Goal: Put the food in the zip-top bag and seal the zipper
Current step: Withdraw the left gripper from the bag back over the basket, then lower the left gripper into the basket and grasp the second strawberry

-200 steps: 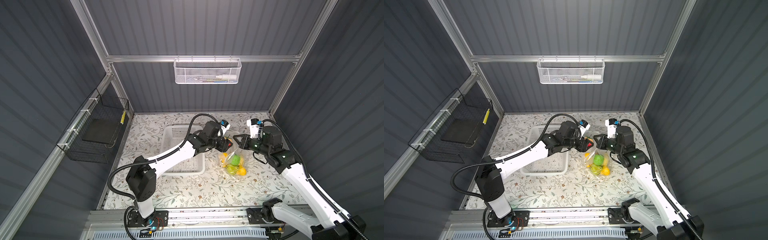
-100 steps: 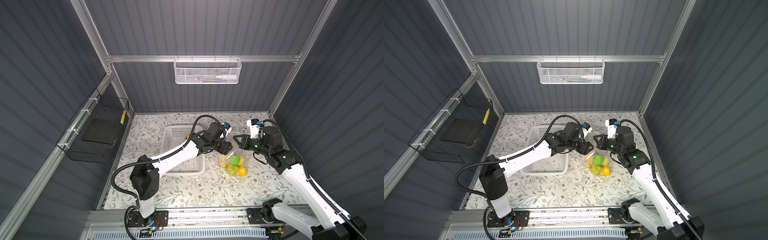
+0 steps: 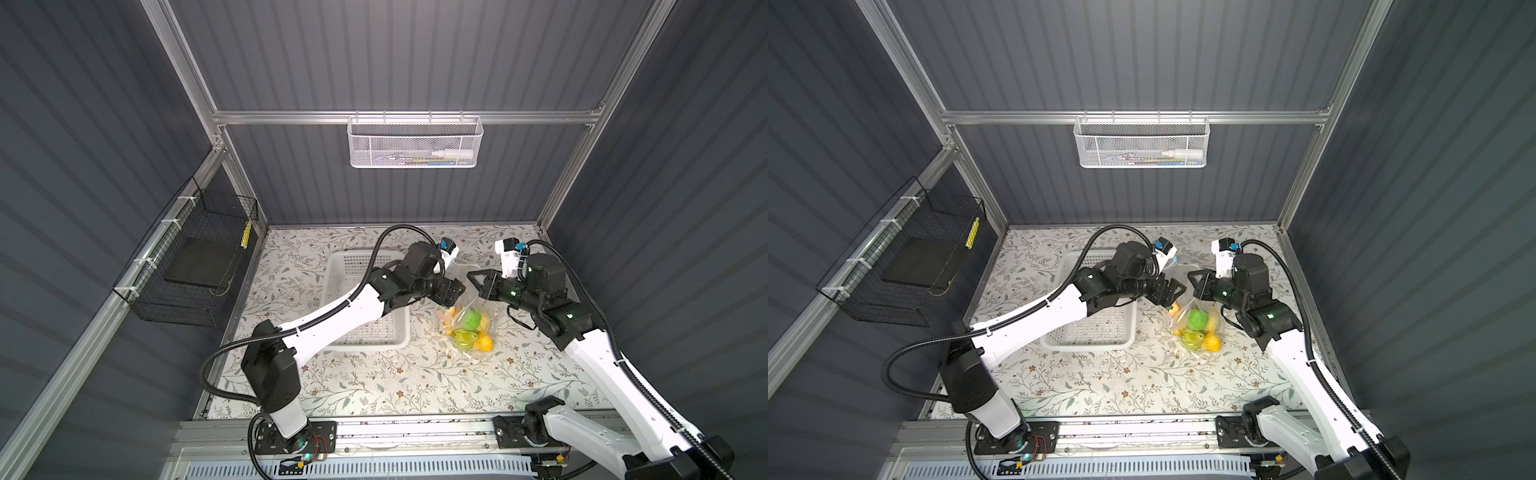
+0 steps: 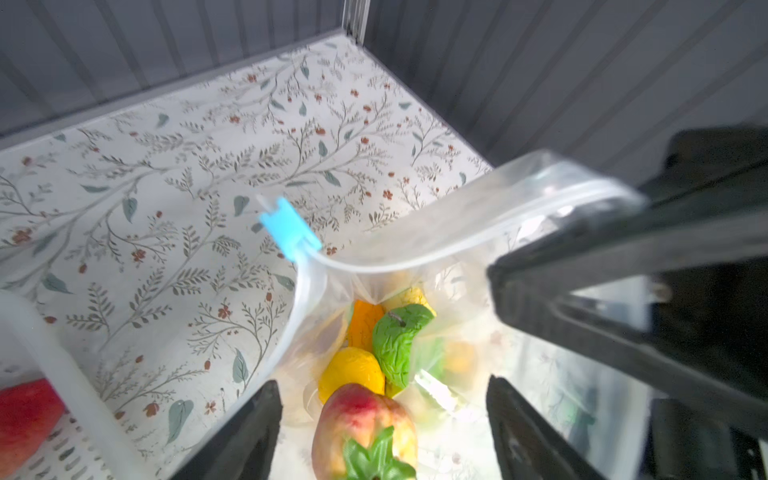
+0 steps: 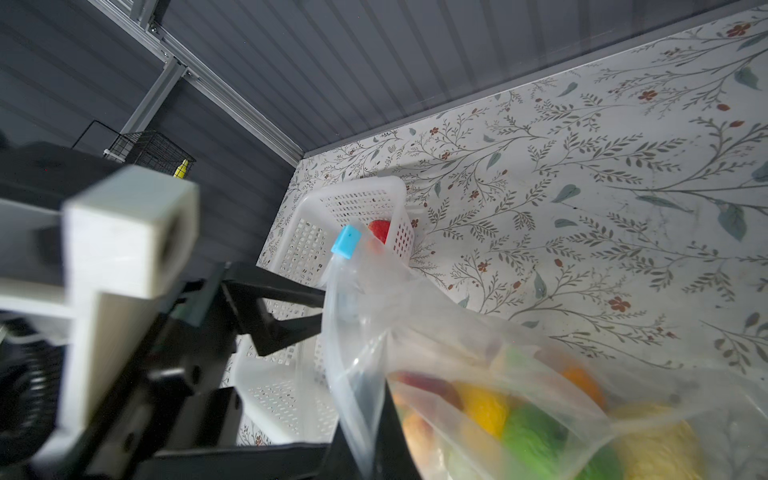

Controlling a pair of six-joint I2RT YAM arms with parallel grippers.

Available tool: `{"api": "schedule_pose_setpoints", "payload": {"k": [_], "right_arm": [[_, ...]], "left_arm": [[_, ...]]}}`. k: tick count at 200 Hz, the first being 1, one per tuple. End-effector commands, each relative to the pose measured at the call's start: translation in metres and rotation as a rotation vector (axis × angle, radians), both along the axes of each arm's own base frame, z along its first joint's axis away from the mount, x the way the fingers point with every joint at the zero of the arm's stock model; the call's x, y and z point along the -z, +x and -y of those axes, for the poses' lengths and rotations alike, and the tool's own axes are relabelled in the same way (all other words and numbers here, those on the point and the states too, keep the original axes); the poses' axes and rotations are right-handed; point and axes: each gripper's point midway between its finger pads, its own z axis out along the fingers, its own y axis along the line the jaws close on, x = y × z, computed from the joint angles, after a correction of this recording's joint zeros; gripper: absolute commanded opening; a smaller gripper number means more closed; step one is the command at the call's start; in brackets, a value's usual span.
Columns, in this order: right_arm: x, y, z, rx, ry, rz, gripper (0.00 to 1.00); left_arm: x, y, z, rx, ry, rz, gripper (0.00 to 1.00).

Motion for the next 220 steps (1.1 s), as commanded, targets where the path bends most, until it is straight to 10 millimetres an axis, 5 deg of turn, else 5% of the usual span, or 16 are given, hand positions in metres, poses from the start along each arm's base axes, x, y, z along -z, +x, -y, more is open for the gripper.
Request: {"api": "schedule_pose_setpoints", "payload": {"k": [1,34,37,109,168,220], "right_arm": [[-0.003,-0.003,-0.001,-0.009,-0.001,0.020,0.00],[-0.005,-0.004,-0.001,-0.011,0.002,0.023,0.00],[-0.004,-0.004,-0.001,-0.011,0.002,0.023,0.00],[-0.006,-0.004,-0.002,-0.014,0.002,0.026,0.00],[-0.004,-0.002,-0.003,-0.018,-0.002,0.017,0.00],[-0.004,0.000,-0.002,-0.016,-0.016,0.017,0.00]], "left_arm": [[-0.041,0.004,-0.014,-0.062,-0.094,0.095,0.83],[-0.057,0.021,-0.046,-0.208,-0.113,0.154,0.90],[-0.043,0.023,-0.051,-0.226,-0.089,0.139,0.90],[0.005,0.081,-0.152,-0.567,-0.113,0.028,0.97],[0.061,0.121,-0.175,-0.477,-0.017,-0.049,0.98],[0.112,0.147,-0.170,-0.364,0.044,-0.154,0.97]]}}
